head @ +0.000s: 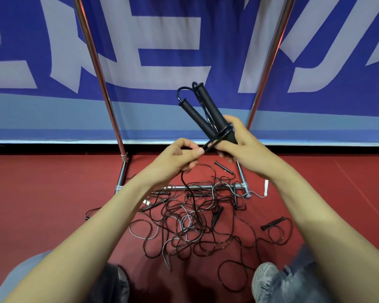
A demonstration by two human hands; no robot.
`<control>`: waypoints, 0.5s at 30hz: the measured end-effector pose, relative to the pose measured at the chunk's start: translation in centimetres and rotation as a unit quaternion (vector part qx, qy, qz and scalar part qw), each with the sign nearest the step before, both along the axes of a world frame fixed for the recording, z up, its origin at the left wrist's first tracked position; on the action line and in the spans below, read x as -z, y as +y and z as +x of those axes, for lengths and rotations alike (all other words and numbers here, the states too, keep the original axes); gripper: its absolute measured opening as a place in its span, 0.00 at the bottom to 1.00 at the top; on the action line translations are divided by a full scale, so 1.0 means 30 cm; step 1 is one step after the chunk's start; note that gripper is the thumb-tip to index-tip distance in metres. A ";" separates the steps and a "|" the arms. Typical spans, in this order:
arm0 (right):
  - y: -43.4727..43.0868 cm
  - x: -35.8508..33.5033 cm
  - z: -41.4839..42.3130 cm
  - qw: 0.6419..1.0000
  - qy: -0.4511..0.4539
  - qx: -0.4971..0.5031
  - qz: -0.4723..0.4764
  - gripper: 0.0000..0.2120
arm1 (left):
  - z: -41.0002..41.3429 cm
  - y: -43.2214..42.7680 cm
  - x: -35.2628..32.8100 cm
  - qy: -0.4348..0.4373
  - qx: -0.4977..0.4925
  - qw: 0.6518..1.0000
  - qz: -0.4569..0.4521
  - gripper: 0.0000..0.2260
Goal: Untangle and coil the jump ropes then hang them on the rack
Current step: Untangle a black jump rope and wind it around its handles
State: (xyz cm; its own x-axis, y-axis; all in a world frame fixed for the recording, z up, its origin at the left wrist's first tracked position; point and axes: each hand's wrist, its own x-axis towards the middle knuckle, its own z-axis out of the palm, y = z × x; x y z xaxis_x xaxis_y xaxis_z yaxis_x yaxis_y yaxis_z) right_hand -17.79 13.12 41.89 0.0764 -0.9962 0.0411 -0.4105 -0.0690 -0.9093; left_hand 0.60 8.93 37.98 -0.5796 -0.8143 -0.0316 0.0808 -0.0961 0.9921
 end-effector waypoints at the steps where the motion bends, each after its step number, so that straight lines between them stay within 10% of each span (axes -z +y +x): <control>1: 0.006 -0.005 0.001 0.998 -0.056 -0.032 0.006 0.21 | 0.005 -0.002 0.001 0.023 0.013 1.000 0.006 0.10; 6: 0.031 -0.060 -0.054 0.968 -0.224 -0.112 0.025 0.15 | 0.064 -0.030 0.029 0.000 0.042 0.997 -0.063 0.06; 15: 0.075 -0.042 -0.015 0.925 -0.092 -0.309 0.202 0.23 | 0.128 -0.084 0.055 -0.104 0.073 0.985 -0.118 0.05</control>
